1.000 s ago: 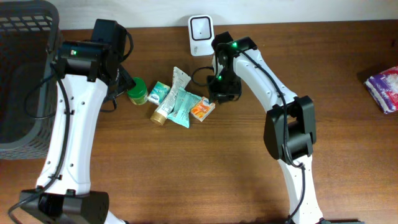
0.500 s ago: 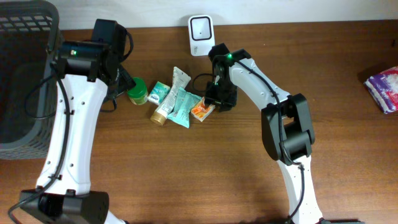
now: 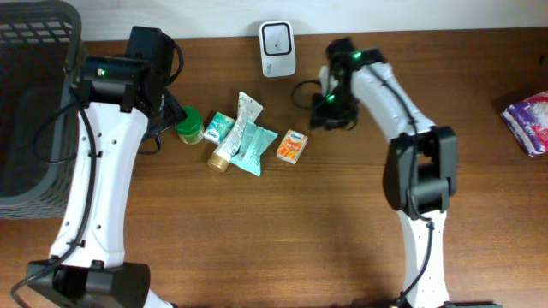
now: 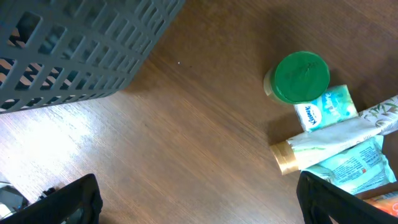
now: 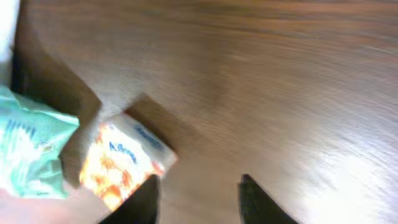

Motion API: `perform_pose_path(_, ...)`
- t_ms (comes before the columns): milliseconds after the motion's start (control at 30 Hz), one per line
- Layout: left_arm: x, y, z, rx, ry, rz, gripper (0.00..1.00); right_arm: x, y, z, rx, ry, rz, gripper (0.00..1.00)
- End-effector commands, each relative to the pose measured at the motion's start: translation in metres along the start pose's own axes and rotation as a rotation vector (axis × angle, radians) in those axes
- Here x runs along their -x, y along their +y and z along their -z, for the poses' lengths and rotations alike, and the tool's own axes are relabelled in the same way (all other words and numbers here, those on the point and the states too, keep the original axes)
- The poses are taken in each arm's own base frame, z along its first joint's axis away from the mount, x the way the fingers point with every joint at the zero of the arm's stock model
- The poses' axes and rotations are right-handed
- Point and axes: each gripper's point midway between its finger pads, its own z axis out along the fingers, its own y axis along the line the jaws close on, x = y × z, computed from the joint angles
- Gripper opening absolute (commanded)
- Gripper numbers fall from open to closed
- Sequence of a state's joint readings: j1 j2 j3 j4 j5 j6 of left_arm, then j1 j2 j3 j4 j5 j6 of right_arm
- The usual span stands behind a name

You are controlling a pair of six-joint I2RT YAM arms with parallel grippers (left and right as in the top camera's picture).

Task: Scan the item barcode
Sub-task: 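Reach the right gripper to the orange Kleenex pack and grasp it, then lift the orange Kleenex pack up to the barcode scanner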

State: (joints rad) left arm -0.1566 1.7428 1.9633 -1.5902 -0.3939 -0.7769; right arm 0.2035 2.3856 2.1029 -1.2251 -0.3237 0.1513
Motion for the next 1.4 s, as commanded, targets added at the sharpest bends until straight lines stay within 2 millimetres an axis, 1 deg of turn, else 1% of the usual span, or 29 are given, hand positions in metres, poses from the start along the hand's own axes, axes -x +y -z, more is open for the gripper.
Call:
perform_pose_path(0,0.001,0.002,0.001,0.008,-0.009,-0.011,0.99,-0.003,-0.004,0.017,0.029,0.014,-0.084,0.43)
perform_pose_path(33,0.001,0.002,0.001,0.008,-0.009,-0.011,0.99,-0.01,-0.005,0.015,0.023,0.045,-0.163,0.42)
perform_pose_path(67,0.001,0.002,0.001,0.008,-0.009,-0.011,0.99,-0.015,-0.005,0.011,0.017,0.064,-0.213,0.45)
perform_pose_path(100,0.001,0.002,0.001,0.008,-0.009,-0.011,0.99,-0.018,-0.004,0.007,0.014,0.076,-0.236,0.66)
perform_pose_path(133,0.001,0.002,0.001,0.008,-0.009,-0.011,0.99,-0.022,-0.001,0.001,0.011,0.087,-0.247,0.96)
perform_pose_path(167,0.001,0.002,0.001,0.008,-0.009,-0.011,0.99,-0.026,0.003,-0.008,0.007,0.099,-0.271,0.99)
perform_pose_path(233,0.001,0.002,0.001,0.008,-0.009,-0.011,0.99,-0.033,0.01,-0.022,0.003,0.118,-0.292,0.99)
perform_pose_path(333,0.001,0.002,0.001,0.008,-0.009,-0.011,0.99,-0.046,0.026,-0.034,0.021,0.162,-0.36,0.98)
perform_pose_path(400,0.001,0.002,0.001,0.008,-0.009,-0.011,0.99,-0.044,0.031,-0.036,0.024,0.154,-0.397,0.83)
perform_pose_path(433,0.001,0.002,0.001,0.008,-0.009,-0.011,0.99,-0.041,0.036,-0.038,0.037,0.142,-0.419,0.71)
perform_pose_path(533,0.001,0.002,0.001,0.008,-0.009,-0.011,0.99,-0.039,0.038,-0.038,0.041,0.136,-0.455,0.59)
perform_pose_path(567,0.001,0.002,0.001,0.008,-0.009,-0.011,0.99,-0.04,0.039,-0.039,0.039,0.138,-0.455,0.58)
perform_pose_path(600,0.001,0.002,0.001,0.008,-0.009,-0.011,0.99,-0.04,0.04,-0.04,0.039,0.139,-0.454,0.54)
perform_pose_path(700,0.001,0.002,0.001,0.008,-0.009,-0.011,0.99,-0.045,0.047,-0.046,0.036,0.146,-0.436,0.54)
perform_pose_path(833,0.001,0.002,0.001,0.008,-0.009,-0.011,0.99,-0.052,0.054,-0.063,0.032,0.153,-0.44,0.52)
perform_pose_path(933,0.001,0.002,0.001,0.008,-0.009,-0.011,0.99,-0.055,0.051,-0.071,0.031,0.155,-0.442,0.35)
perform_pose_path(967,0.001,0.002,0.001,0.008,-0.009,-0.011,0.99,-0.056,0.05,-0.072,0.03,0.156,-0.442,0.34)
perform_pose_path(1000,0.001,0.002,0.001,0.008,-0.009,-0.011,0.99,-0.056,0.05,-0.073,0.032,0.155,-0.429,0.23)
perform_pose_path(1033,0.001,0.002,0.001,0.008,-0.009,-0.011,0.99,-0.055,0.05,-0.073,0.032,0.153,-0.425,0.04)
perform_pose_path(1100,0.001,0.002,0.001,0.008,-0.009,-0.011,0.99,-0.053,0.051,-0.072,0.038,0.144,-0.42,0.04)
perform_pose_path(1200,0.001,0.002,0.001,0.008,-0.009,-0.011,0.99,-0.039,0.052,-0.058,0.063,0.108,-0.321,0.04)
perform_pose_path(1300,0.001,0.002,0.001,0.008,-0.009,-0.011,0.99,-0.022,0.054,-0.031,0.083,0.066,-0.178,0.04)
perform_pose_path(1367,0.001,0.002,0.001,0.008,-0.009,-0.011,0.99,-0.008,0.06,-0.006,0.1,0.013,-0.047,0.04)
